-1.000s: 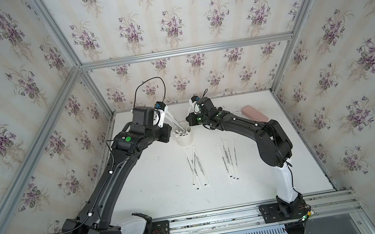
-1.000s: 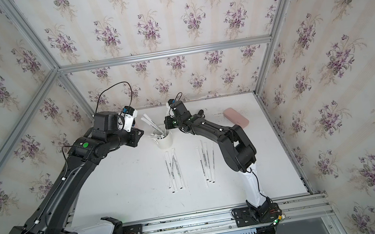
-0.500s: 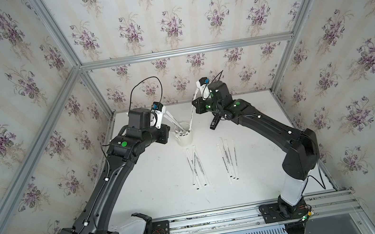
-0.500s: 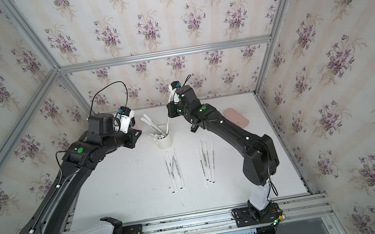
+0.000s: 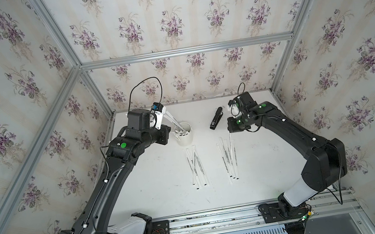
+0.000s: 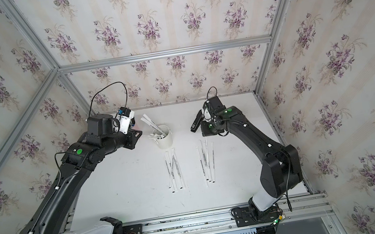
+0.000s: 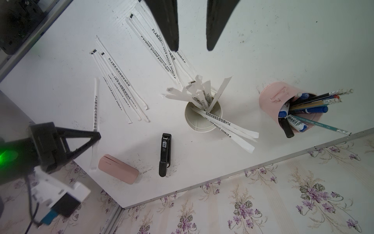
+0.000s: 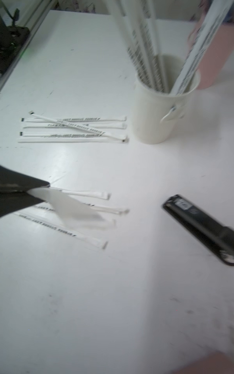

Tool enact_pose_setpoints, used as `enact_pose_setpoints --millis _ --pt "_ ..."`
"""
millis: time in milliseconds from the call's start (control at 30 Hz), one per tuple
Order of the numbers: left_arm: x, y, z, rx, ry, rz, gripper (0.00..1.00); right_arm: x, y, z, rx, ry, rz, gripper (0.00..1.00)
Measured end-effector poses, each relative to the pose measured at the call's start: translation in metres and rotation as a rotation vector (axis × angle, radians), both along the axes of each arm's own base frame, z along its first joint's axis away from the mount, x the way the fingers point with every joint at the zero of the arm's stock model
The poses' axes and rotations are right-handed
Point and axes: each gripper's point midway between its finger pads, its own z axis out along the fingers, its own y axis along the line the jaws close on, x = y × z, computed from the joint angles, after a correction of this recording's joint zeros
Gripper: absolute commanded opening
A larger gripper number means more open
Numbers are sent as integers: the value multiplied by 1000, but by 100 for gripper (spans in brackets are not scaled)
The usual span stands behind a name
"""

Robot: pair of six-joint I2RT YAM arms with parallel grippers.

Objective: Take the straws out of the storage container
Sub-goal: Place the straw at the center of the board.

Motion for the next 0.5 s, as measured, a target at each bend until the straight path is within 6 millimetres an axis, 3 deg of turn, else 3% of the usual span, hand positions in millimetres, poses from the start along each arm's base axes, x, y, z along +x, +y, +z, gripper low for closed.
enact_pose_setpoints --millis 100,167,300,500 --pt "0 0 0 -2 1 -2 26 -23 -3 -36 11 126 4 0" --pt "0 -1 0 -4 3 -6 26 -27 -2 -50 22 174 5 0" --pt "-1 -3 -1 -8 7 -12 26 -22 0 -67 27 219 -1 0" --pt "-1 -4 -1 -14 11 -21 27 -11 1 -78 23 230 -11 9"
